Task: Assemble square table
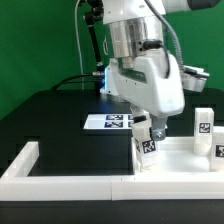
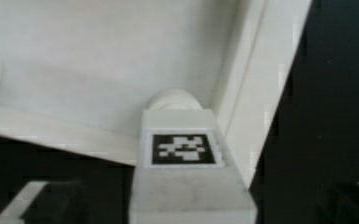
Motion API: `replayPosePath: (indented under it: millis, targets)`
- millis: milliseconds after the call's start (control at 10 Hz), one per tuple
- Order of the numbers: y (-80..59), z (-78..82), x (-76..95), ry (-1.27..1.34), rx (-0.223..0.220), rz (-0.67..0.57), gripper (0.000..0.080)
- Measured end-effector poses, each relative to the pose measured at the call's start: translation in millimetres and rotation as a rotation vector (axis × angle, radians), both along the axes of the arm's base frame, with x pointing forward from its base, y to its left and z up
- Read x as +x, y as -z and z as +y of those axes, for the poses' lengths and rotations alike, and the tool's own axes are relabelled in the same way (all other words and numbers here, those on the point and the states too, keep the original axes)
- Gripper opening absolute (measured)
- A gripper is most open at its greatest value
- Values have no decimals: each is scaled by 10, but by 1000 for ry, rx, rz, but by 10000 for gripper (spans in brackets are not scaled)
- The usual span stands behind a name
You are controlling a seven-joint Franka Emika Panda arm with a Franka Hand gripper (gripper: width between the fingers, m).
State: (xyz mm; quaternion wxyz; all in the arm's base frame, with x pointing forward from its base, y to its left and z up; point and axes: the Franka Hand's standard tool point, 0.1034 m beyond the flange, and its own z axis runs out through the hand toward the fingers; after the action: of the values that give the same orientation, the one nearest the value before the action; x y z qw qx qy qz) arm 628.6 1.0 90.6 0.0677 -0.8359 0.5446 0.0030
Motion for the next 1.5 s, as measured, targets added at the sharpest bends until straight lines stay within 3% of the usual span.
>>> replayPosePath:
  millis: [400,800,900,1100,1300,1400,1500]
  targets:
    - [-9,-97,9,-619,-77,-32,649]
    - [3,-187,-33,-838,-125,-75,649]
    - [17,-114,-24,-888,-145,-82,649]
    - [-40,52,2,-880,-139,-93,649]
    - [-15,15,-6,-875,-141,-88,649]
    - [-15,18,-6,-848,-139,-86,525]
    - [-12,17,-7,-837,-138,-85,525]
